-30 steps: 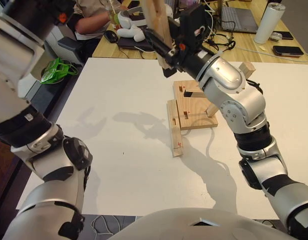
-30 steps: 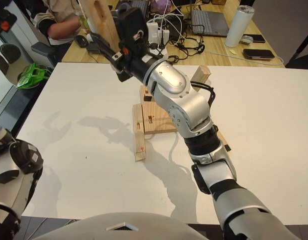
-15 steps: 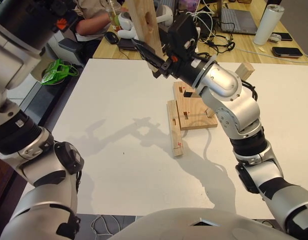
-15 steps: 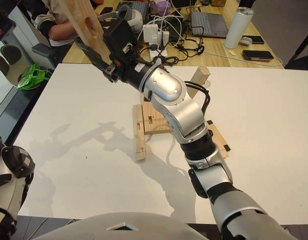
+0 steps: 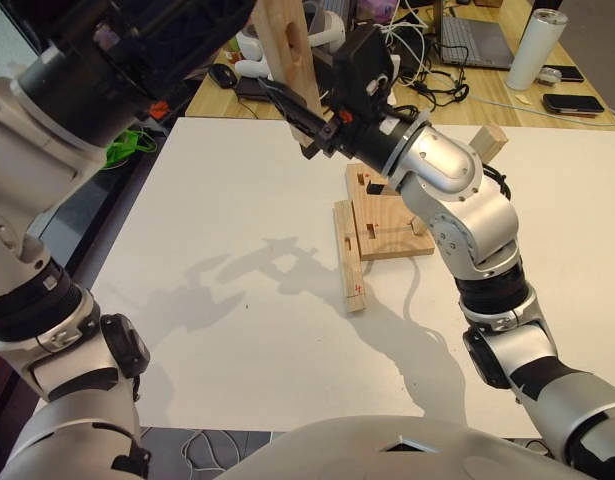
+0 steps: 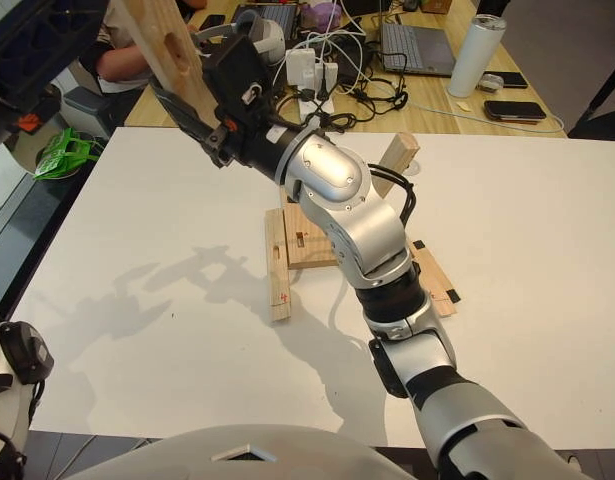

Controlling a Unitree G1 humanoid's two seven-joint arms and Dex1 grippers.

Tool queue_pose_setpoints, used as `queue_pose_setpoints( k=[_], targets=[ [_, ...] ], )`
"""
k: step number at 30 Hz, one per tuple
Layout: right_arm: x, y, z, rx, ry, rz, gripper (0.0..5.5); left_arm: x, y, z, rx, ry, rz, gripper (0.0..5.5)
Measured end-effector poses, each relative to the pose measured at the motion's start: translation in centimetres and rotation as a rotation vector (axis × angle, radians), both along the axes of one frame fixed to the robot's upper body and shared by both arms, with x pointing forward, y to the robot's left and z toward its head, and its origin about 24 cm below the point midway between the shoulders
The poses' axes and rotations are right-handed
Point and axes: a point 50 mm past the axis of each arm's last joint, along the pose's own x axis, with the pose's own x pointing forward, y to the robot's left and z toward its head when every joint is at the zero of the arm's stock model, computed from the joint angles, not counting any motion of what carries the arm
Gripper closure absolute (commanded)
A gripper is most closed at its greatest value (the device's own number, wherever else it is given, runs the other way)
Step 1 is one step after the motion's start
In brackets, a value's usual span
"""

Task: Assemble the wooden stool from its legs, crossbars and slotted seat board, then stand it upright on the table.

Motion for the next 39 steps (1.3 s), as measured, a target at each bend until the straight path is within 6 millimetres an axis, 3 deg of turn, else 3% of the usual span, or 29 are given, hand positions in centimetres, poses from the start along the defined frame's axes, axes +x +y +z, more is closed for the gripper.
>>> queue_pose_setpoints(
  k=[9, 30, 39],
  targets=[
    [-0.4, 0.5, -0.3, -0.077, -0.065, 0.012, 3.48, 1.7, -0.2, -0.9, 0.039, 0.047, 0.071, 1.05],
    [-0.2, 0.0, -0.9, -0.171, -0.129, -0.031, 3.48, 1.7, 0.0, -0.4, 0.112, -0.027, 0.082, 4.19],
    [0.1, -0.3, -0.9, -0.219, -0.192, -0.085, 3.48, 2.3, 0.5, -0.7, 0.122, -0.017, 0.123, 4.35]
  ],
)
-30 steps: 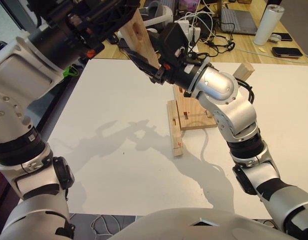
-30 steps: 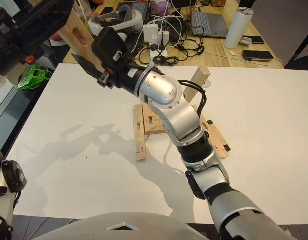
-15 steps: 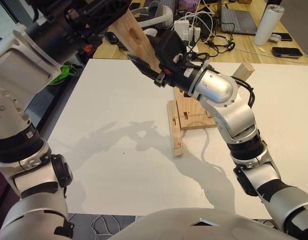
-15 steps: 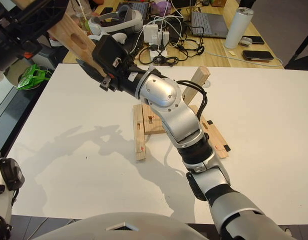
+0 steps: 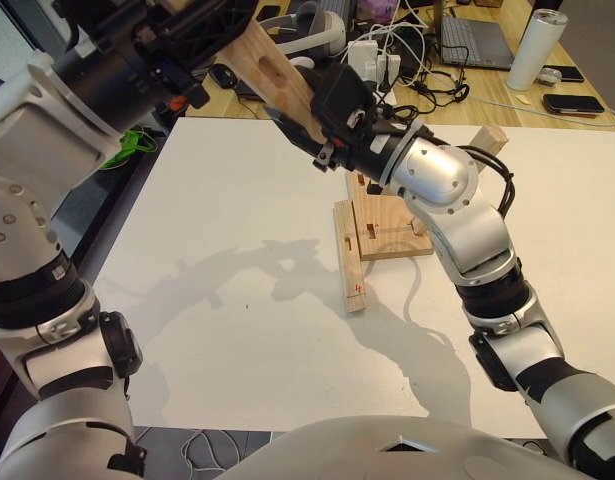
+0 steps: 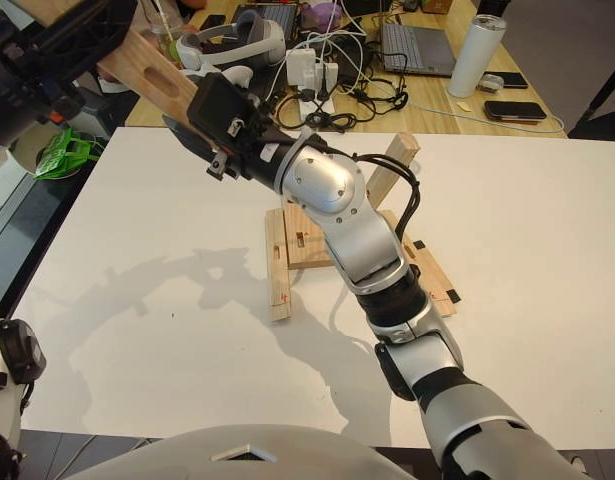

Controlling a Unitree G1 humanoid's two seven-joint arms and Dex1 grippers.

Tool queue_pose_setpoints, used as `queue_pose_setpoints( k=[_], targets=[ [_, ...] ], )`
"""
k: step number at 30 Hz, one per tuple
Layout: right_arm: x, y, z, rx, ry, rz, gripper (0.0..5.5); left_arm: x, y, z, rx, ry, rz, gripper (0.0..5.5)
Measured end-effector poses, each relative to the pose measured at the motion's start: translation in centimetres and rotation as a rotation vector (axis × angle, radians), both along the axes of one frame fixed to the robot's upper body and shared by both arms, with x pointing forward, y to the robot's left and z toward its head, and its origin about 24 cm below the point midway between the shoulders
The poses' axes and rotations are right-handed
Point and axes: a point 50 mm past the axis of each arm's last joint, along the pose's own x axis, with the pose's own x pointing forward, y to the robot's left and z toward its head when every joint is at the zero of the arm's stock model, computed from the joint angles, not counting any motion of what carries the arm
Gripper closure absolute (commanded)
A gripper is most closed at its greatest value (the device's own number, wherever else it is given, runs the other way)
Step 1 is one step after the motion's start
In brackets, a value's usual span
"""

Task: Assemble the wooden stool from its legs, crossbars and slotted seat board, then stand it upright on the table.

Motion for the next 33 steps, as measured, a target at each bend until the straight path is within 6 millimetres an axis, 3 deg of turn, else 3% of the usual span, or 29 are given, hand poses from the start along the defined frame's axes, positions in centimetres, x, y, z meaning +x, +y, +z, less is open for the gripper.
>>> queue_pose_setpoints(
  k=[13, 14, 21, 24, 26, 28, 30, 33],
  targets=[
    [0.8, -0.5, 0.4, -0.063, -0.118, -0.026, 3.48, 0.0, 0.4, -0.2, 0.007, -0.01, -0.012, 4.4],
    [0.8, -0.5, 0.4, -0.063, -0.12, -0.028, 3.09, 0.0, 0.3, -0.2, 0.007, -0.013, -0.009, 4.41],
    [1.6, -1.9, 1.0, -0.026, -0.118, -0.09, 1.76, 0.6, 0.9, -0.1, 0.009, -0.023, 0.123, 4.47],
    [1.7, -2.1, 1.4, 0.022, -0.118, -0.109, 1.42, 1.0, 1.2, -0.2, -0.001, -0.025, 0.18, 4.47],
    [1.7, -2.4, 2.7, 0.188, -0.069, -0.108, 1.42, 1.9, 2.5, 0.2, -0.046, -0.046, 0.31, 4.47],
    [1.8, -4.0, 6.4, 0.489, -0.025, -0.12, 1.42, 2.7, 4.7, 0.8, -0.09, -0.083, 0.497, 4.47],
    [2.1, -7.4, 10.3, 0.744, -0.042, -0.183, 1.42, 3.0, 6.3, 0.8, -0.088, -0.112, 0.644, 4.47],
    [2.3, -13.4, 14.1, 0.985, -0.096, -0.319, 1.42, 3.0, 7.6, -0.5, -0.048, -0.115, 0.806, 4.47]
  ],
)
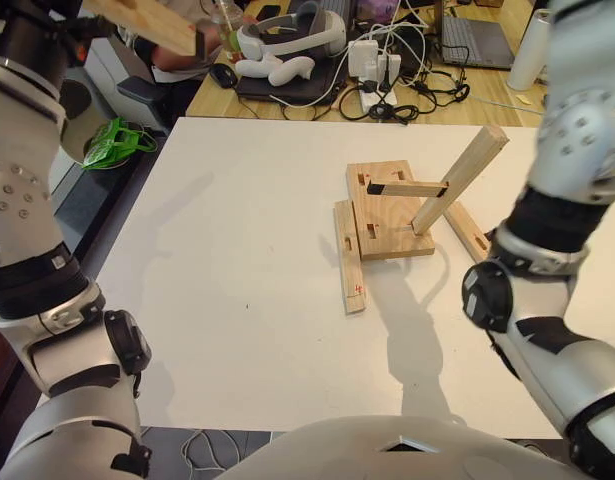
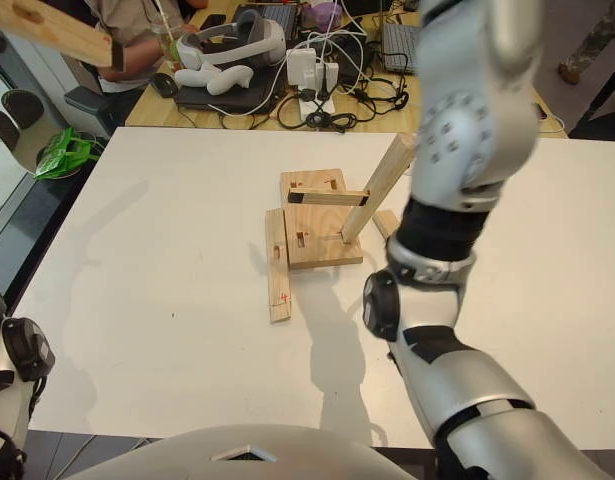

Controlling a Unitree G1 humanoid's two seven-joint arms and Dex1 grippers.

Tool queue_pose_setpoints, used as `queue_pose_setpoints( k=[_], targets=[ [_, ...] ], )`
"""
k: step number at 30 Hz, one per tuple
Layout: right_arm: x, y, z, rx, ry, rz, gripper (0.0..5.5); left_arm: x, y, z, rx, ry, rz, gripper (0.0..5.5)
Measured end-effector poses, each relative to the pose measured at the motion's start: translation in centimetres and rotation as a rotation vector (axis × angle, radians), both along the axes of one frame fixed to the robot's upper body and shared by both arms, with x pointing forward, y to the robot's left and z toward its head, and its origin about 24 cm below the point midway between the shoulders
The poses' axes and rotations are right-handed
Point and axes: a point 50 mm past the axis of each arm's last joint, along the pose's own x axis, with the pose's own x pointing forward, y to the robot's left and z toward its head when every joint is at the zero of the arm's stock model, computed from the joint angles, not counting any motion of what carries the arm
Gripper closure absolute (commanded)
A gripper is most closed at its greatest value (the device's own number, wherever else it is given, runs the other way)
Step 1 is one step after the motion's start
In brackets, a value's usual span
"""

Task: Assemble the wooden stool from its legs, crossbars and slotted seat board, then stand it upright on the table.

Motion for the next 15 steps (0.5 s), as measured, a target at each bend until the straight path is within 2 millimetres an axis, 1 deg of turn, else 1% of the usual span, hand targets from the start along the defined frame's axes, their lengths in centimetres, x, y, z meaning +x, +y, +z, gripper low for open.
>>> queue_pose_setpoints(
  k=[1, 2, 3, 4, 5, 6, 7, 8, 9, 10, 11, 12, 13, 14, 15],
  targets=[
    [-0.2, -1.9, 0.7, 0.031, -0.01, -0.064, 1.42, 0.0, 0.2, -0.8, -0.01, 0.021, 0.034, 4.47],
    [-0.3, -4.4, 1.2, 0.031, -0.013, -0.162, 1.42, 0.0, 0.1, -2.1, -0.028, 0.05, 0.072, 4.47],
    [-0.6, -7.1, 1.3, 0.018, -0.001, -0.279, 1.42, 0.0, 0.1, -3.8, -0.052, 0.098, 0.11, 4.47],
    [-0.6, -8.6, 0.9, 0.004, 0.02, -0.347, 1.42, 0.0, 0.1, -4.8, -0.065, 0.13, 0.138, 4.47],
    [-0.4, -10.8, -0.8, -0.026, 0.093, -0.442, 1.42, -0.3, -0.3, -6.0, -0.082, 0.156, 0.169, 4.47],
    [0.2, -12.4, -3.4, -0.038, 0.197, -0.5, 1.42, -0.6, -0.7, -6.8, -0.09, 0.177, 0.19, 4.47],
    [0.7, -14.3, -7.3, -0.048, 0.351, -0.551, 1.42, -0.8, -1.5, -7.7, -0.088, 0.203, 0.2, 4.47],
    [0.8, -15.2, -10.0, -0.055, 0.461, -0.572, 1.42, -0.9, -2.1, -8.3, -0.092, 0.221, 0.195, 4.47],
    [0.5, -16.1, -13.6, -0.057, 0.595, -0.584, 1.42, -1.1, -3.2, -9.0, -0.098, 0.242, 0.187, 4.47],
    [0.1, -16.4, -17.2, -0.051, 0.737, -0.57, 1.42, -1.3, -4.7, -9.8, -0.113, 0.269, 0.166, 4.47],
    [-0.3, -16.2, -19.7, -0.049, 0.834, -0.551, 1.42, -1.4, -5.8, -10.3, -0.131, 0.294, 0.142, 4.47],
    [-0.9, -15.4, -22.5, -0.051, 0.944, -0.508, 1.42, -1.6, -7.4, -10.9, -0.163, 0.322, 0.112, 4.47],
    [-1.1, -14.5, -23.8, -0.054, 0.997, -0.469, 1.42, -1.7, -8.4, -11.2, -0.183, 0.342, 0.086, 4.47],
    [-1.3, -13.2, -24.7, -0.069, 1.037, -0.422, 1.42, -1.9, -9.7, -11.5, -0.207, 0.363, 0.059, 4.47],
    [-1.2, -12.1, -24.9, -0.082, 1.045, -0.377, 1.42, -2.0, -10.6, -11.6, -0.221, 0.38, 0.035, 4.47]
  ],
)
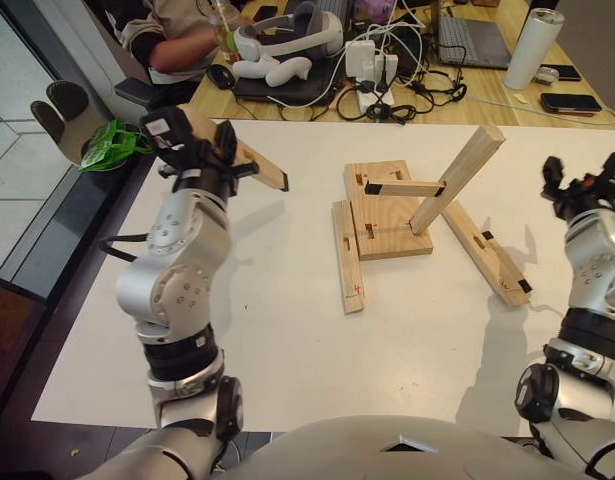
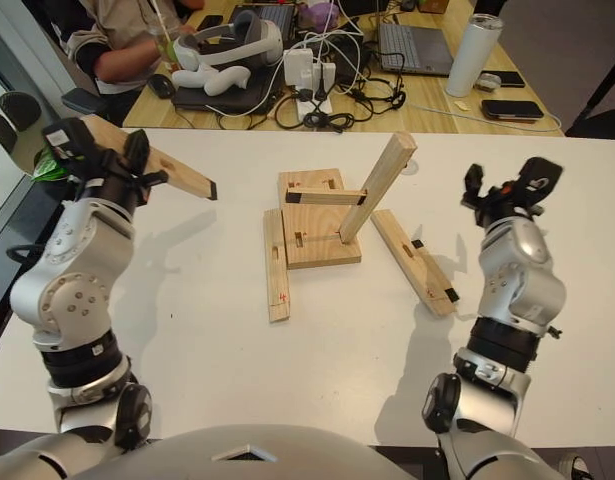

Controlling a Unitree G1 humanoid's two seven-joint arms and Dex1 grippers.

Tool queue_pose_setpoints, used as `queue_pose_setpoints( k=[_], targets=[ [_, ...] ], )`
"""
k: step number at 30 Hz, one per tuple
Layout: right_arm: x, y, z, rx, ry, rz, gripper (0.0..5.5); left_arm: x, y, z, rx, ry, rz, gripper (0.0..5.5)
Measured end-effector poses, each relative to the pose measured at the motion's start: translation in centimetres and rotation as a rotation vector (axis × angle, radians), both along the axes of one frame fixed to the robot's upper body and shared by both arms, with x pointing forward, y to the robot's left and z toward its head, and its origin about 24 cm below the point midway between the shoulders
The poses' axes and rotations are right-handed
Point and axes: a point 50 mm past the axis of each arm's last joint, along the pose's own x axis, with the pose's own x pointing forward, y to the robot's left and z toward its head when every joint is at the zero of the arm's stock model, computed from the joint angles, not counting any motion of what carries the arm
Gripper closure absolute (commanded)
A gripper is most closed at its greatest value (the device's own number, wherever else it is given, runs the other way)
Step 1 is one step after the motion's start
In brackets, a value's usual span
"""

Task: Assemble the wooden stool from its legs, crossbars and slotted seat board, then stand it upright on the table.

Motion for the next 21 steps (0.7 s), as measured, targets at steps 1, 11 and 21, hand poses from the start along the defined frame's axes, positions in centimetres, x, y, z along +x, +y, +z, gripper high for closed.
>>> queue_pose_setpoints(
  k=[1, 11, 21],
  targets=[
    [0.1, 0.9, 0.1, 0.012, -0.001, 0.037, 1.42, -0.2, -0.7, -0.1, -0.015, 0.012, -0.014, 4.47],
    [-0.5, 5.8, -0.2, 0.033, 0.071, 0.271, 1.42, -0.7, -1.7, -0.5, -0.007, 0.101, -0.027, 4.47],
    [-0.8, 7.9, -0.4, 0.074, 0.095, 0.36, 1.42, 0.2, -0.1, 0.6, 0.098, 0.07, 0.023, 4.47]
  ],
)
